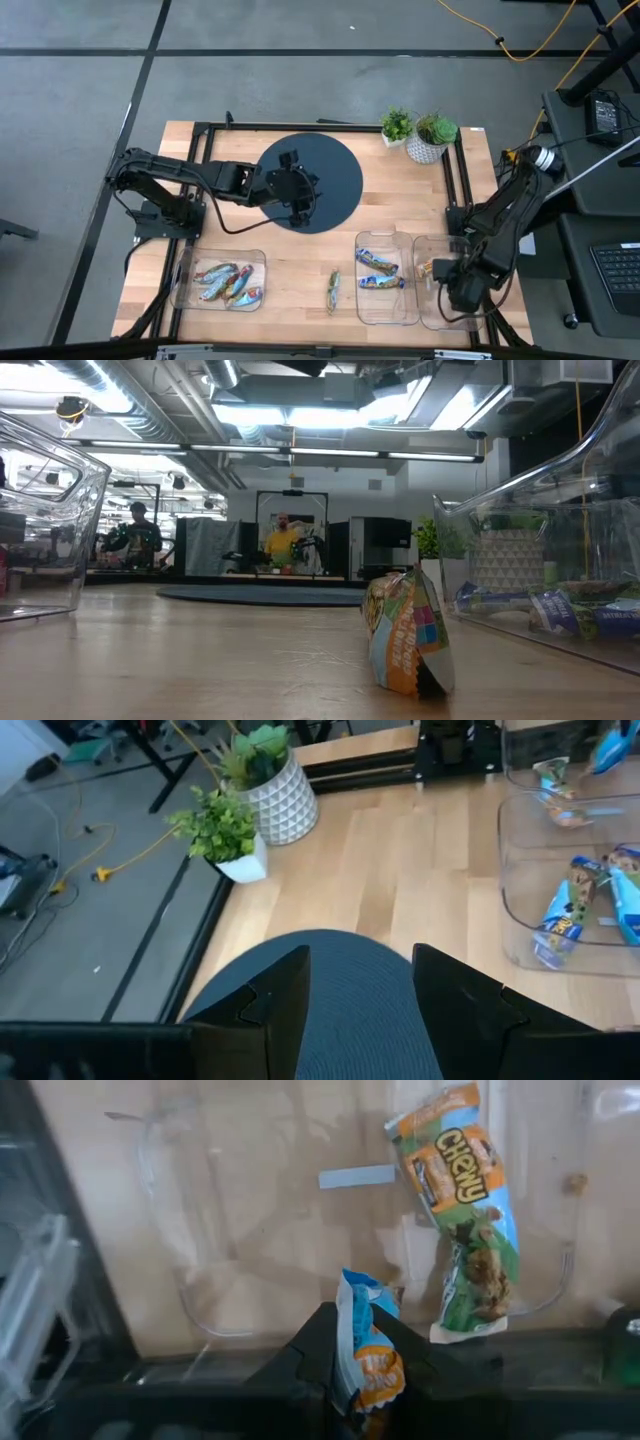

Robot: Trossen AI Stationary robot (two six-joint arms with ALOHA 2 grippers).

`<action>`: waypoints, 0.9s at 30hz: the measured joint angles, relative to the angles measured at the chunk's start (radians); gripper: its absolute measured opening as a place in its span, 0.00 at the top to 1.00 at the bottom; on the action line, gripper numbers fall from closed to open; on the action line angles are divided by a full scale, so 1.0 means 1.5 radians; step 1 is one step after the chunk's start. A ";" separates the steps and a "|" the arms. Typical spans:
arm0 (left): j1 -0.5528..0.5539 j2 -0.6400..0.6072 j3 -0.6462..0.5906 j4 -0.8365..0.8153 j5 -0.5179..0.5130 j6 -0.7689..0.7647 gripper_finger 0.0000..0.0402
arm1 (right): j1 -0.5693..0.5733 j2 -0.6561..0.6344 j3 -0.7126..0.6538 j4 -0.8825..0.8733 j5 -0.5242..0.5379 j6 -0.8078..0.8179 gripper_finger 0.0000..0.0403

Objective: Pick and place Granola Bars by type
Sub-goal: Put the yellow granola bar into the right transparent bin

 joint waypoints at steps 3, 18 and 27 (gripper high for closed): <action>0.000 0.000 0.000 0.000 0.013 0.002 0.58 | 0.000 0.021 0.000 0.011 -0.002 -0.014 0.89; -0.002 0.000 -0.001 -0.002 0.084 0.002 0.58 | 0.000 0.043 0.000 0.094 0.062 0.025 0.72; 0.002 0.015 -0.001 -0.014 0.176 -0.056 0.58 | 0.000 0.043 0.000 0.099 0.062 0.040 0.58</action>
